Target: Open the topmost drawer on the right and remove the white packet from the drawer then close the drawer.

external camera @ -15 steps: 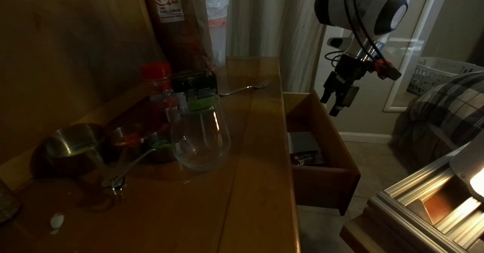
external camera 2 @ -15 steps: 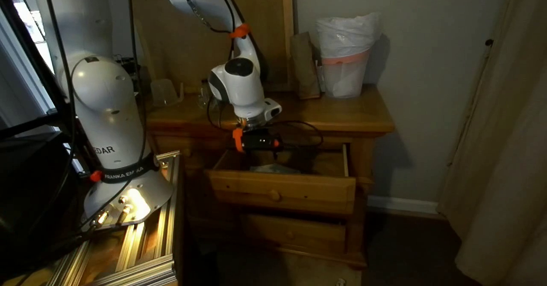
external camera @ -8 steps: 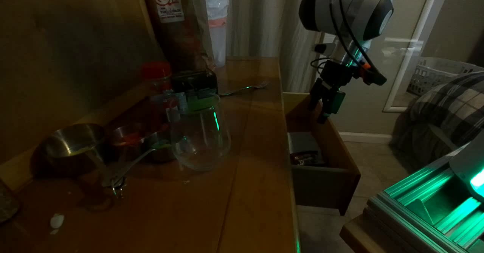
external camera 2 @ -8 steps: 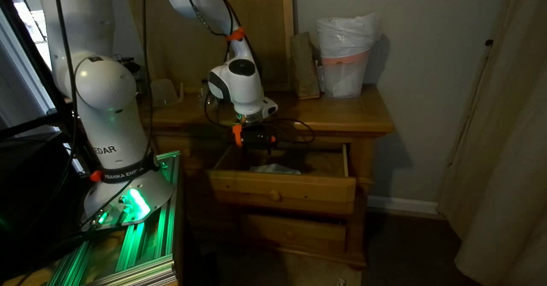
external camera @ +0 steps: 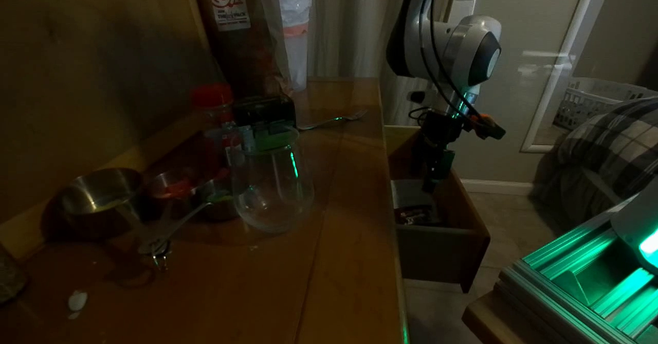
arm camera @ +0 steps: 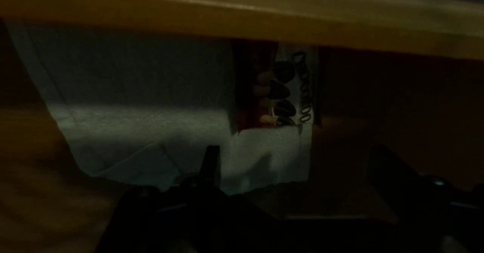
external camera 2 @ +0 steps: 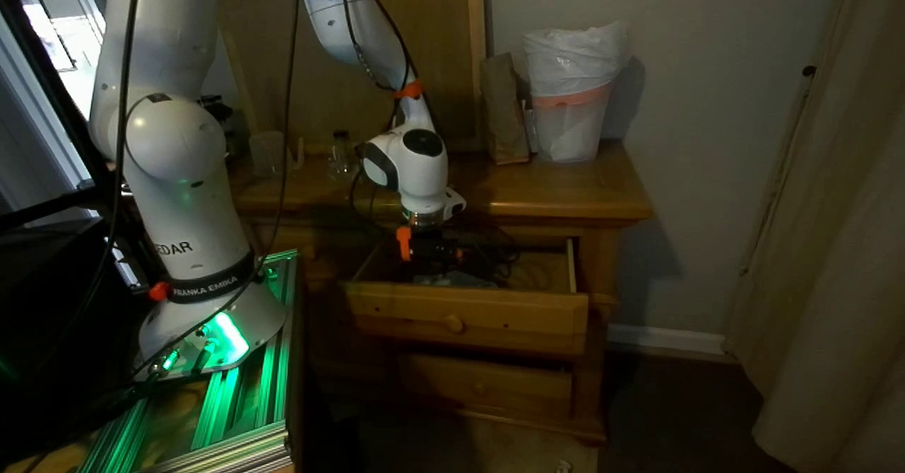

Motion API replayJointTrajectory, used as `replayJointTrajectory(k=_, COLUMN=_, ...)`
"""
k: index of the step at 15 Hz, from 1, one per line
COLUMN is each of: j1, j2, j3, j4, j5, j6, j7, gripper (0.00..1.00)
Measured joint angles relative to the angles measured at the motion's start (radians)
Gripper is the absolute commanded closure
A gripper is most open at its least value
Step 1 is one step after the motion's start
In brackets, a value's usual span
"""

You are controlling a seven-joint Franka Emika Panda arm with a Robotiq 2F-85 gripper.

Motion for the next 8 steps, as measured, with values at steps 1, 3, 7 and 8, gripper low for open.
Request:
replayJointTrajectory(k=1, j1=-0.002, j2=0.029, j3=0.000, j4=0.017, j5=0.000, j6=-0.009, j7=-0.002, gripper=0.00)
replayJointTrajectory(k=3, j1=-0.005, j2=0.081, j3=0.000, j4=0.048, j5=0.000, j6=-0.027, j7=-0.016, gripper=0.00)
replayJointTrajectory(k=7, j1=-0.009, j2=0.159, j3=0.000, j4=0.098, j5=0.000, j6=-0.058, j7=-0.039, gripper=0.21)
replayJointTrajectory(k=8, j1=-0.010, j2=0.173, j3=0.000, j4=0.106, j5=0.000, j6=-0.066, j7=-0.040, gripper=0.34)
